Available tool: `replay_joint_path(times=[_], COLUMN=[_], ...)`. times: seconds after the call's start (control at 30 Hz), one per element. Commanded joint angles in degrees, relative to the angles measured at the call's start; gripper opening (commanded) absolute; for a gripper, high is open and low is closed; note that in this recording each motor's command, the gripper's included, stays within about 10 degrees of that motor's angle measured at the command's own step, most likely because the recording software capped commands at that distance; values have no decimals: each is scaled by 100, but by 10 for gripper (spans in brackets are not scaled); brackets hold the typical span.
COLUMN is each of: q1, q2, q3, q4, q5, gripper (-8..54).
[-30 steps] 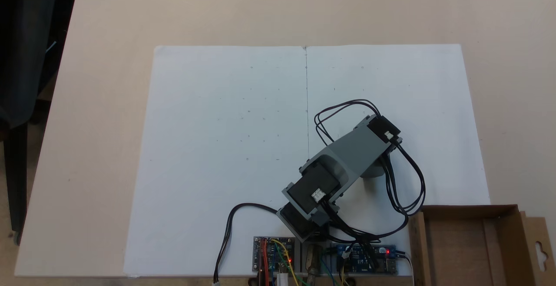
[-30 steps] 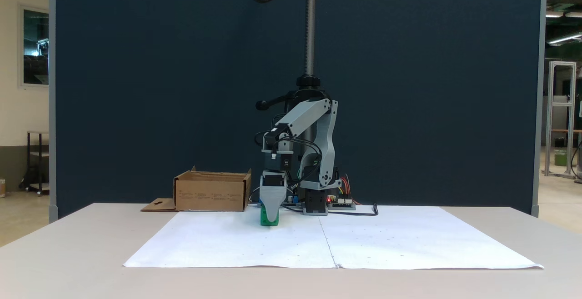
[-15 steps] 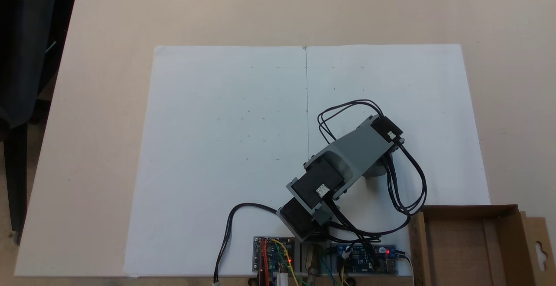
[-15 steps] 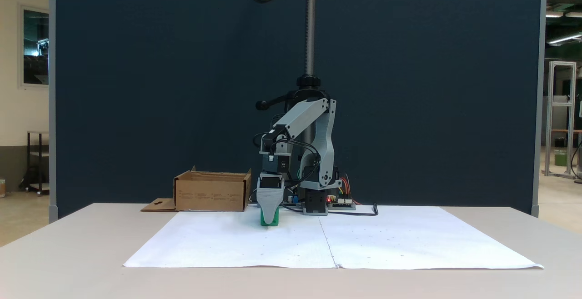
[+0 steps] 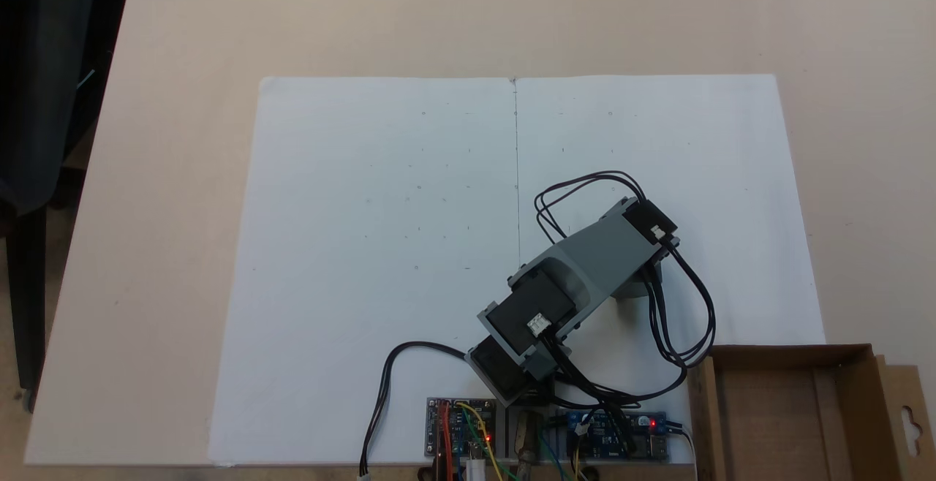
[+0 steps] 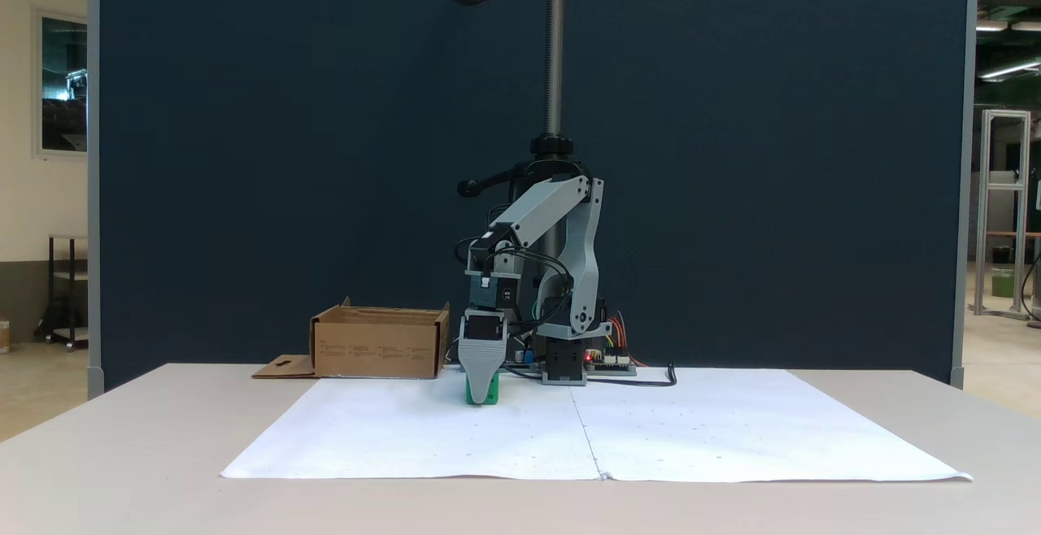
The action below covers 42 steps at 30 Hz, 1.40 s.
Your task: Grasp a green dice and put it in the bin.
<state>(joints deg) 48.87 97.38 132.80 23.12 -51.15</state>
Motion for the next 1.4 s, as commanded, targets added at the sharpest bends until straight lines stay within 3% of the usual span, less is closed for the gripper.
replay_joint_path(times=[0.0,0.1,0.17,0.3,0.6,0.83,0.93,1.37], q1=[70,79,88,97,114,325,835,3902], q2=[-18,0,35,141,870,1441,1424,686], q3=[97,114,114,114,-272,-1573,-2830,-4307], q4=[-325,-334,-378,-510,-1072,-88,501,431], q5=[-527,-527,-501,-343,1949,4331,5300,5660], gripper=[267,153,118,118,118,118,118,118])
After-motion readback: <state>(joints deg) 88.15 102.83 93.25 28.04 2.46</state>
